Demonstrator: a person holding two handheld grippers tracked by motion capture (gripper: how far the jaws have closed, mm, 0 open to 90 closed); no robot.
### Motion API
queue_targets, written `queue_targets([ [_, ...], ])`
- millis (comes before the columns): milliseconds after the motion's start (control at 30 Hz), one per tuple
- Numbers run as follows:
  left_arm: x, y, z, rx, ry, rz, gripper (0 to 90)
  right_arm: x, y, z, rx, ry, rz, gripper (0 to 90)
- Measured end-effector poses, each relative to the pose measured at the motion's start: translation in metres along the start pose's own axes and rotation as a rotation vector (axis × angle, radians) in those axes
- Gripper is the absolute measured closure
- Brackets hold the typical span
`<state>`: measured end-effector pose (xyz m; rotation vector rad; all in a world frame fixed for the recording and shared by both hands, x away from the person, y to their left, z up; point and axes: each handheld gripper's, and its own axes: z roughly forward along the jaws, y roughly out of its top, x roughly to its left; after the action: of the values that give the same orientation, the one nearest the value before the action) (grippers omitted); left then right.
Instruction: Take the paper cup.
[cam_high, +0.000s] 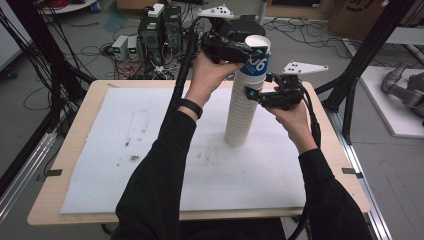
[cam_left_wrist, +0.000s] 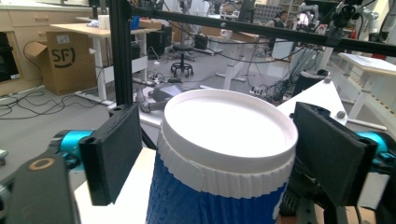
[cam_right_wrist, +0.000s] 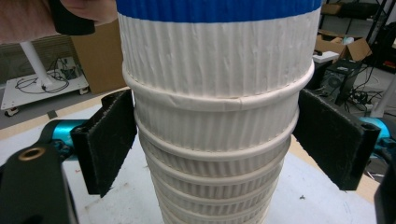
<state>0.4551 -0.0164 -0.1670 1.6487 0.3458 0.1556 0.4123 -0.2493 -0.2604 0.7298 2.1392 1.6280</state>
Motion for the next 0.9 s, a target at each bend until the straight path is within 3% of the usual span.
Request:
queue_targets([
  [133, -0.002, 0.001, 0.001, 0.0, -0.007, 0.016, 28.4, 0.0, 0.0, 0.0, 0.001, 0.0, 0.002, 14.7],
  [600, -0.002, 0.003, 0.002, 0.01, -0.001, 0.03, 29.3, -0.001, 0.0, -0.001, 0.001, -0.002, 0.007, 14.7],
  [900, -0.005, 0.012, -0.004, -0.024, 0.007, 0.042, 29.4, 0.0, 0.0, -0.001, 0.002, -0.001, 0.002, 14.7],
])
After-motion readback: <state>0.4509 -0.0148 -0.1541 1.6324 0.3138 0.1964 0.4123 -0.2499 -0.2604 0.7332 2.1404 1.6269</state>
